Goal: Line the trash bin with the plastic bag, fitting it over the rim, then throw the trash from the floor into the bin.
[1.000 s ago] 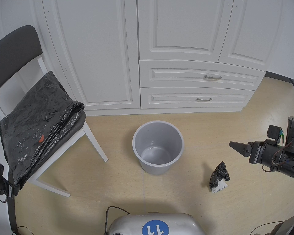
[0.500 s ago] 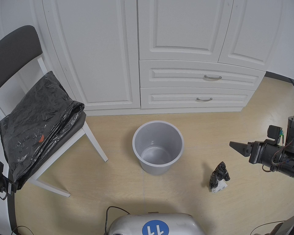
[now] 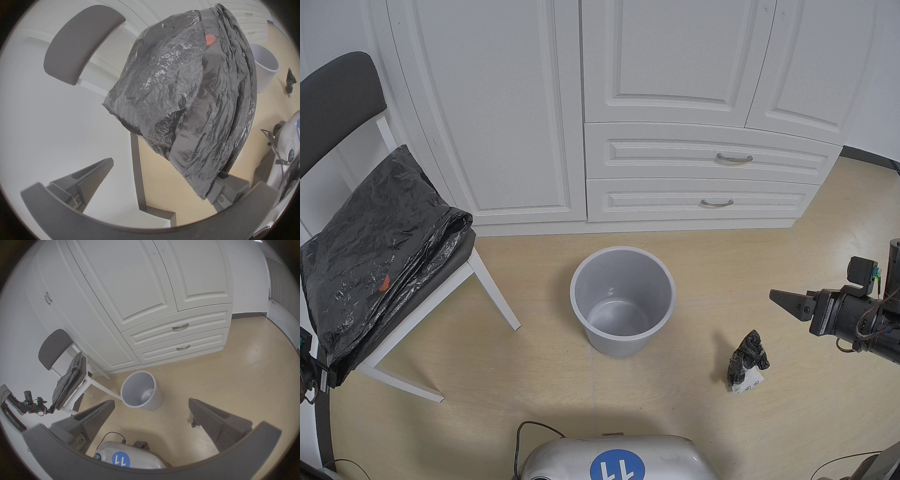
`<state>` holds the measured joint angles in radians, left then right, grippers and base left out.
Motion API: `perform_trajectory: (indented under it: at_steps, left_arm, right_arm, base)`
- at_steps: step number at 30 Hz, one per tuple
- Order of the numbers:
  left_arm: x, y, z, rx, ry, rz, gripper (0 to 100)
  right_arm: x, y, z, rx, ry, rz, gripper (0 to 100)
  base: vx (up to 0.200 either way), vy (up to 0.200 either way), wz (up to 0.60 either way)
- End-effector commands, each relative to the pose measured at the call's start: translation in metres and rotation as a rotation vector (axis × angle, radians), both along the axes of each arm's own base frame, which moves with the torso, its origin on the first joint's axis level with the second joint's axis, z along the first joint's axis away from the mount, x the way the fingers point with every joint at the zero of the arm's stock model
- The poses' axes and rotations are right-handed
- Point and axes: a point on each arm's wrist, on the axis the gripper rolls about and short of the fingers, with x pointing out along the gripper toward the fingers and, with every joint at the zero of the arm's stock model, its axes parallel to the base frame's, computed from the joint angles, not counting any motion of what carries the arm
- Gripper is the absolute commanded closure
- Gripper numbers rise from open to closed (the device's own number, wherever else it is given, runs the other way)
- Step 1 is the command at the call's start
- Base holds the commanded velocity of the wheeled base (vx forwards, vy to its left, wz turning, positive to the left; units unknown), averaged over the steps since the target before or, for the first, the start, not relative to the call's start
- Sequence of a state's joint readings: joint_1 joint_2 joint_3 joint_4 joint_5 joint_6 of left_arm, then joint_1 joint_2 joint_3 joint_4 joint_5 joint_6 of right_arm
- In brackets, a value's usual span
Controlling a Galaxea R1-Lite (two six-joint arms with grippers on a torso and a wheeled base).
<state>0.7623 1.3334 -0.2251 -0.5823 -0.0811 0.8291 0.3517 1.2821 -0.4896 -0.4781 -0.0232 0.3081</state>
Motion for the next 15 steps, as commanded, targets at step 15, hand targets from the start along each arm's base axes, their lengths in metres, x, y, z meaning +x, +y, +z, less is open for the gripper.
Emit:
perform_trajectory:
  at_steps: [15]
  left_arm:
    - [0.000,0.025,0.009,-0.001,-0.122,-0.007,0]
  right_arm:
    - [-0.003,-0.001,0.003,0.007,-0.017,0.001,0]
  base:
    - [0.000,0.000,0.00]
